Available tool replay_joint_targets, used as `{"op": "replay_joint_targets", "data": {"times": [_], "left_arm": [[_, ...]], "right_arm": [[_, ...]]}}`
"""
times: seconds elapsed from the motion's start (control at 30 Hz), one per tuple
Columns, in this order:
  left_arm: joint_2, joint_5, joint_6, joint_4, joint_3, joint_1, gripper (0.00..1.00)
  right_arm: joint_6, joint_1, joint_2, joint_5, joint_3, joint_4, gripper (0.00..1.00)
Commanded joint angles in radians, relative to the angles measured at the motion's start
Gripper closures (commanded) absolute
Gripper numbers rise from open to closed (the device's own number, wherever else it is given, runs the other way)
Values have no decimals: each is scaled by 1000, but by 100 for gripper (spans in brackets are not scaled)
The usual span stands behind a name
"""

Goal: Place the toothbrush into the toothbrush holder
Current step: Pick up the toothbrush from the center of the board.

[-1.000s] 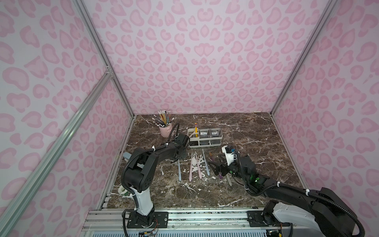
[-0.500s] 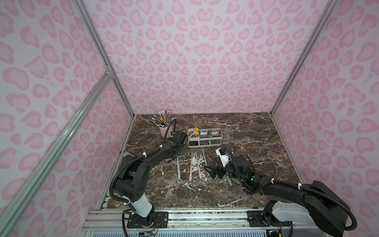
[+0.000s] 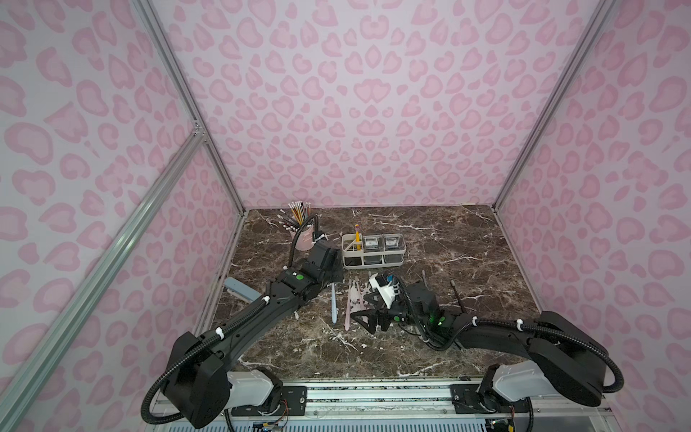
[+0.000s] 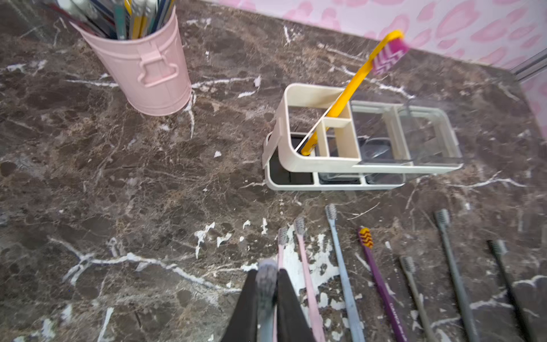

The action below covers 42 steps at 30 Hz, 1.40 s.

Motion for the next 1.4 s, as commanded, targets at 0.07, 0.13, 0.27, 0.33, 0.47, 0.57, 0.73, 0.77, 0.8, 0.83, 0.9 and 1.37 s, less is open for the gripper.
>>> {"op": "replay_joint_targets", "data": {"times": [0.07, 0.13, 0.27, 0.33, 0.47, 0.57, 0.73, 0.77, 0.8, 0.83, 0.9, 1.37], "left_arm": [[-55, 19, 1, 88, -10, -7, 97], [-69, 24, -15, 91, -16, -8, 97], [-94, 41, -54, 113, -41, -24, 98], [-100, 34, -68, 114, -48, -31, 97], [-106, 33, -92, 127, -63, -42, 97], [-109, 29, -104, 137, -69, -49, 97], [-104, 19, -111, 127, -62, -53, 97], [-107, 21, -112, 128, -62, -53, 97], [-107, 25, -111, 129, -63, -53, 97], [-109, 24, -112, 131, -63, -53, 97], [-109, 21, -110, 129, -62, -54, 97], [-97, 22, -110, 117, -56, -54, 97]], "right_arm": [[94, 10, 57, -39, 25, 135, 8], [116, 14, 83, -45, 33, 160, 10], [128, 30, 127, -52, 61, 187, 16], [137, 34, 140, -48, 72, 196, 21], [146, 40, 173, -56, 103, 204, 30], [148, 50, 203, -62, 126, 203, 37], [155, 54, 227, -60, 134, 204, 48], [155, 56, 230, -60, 136, 204, 49], [156, 56, 232, -60, 137, 204, 51], [156, 56, 236, -60, 140, 204, 54], [160, 57, 241, -60, 140, 203, 57], [162, 58, 252, -54, 153, 197, 84]]}}
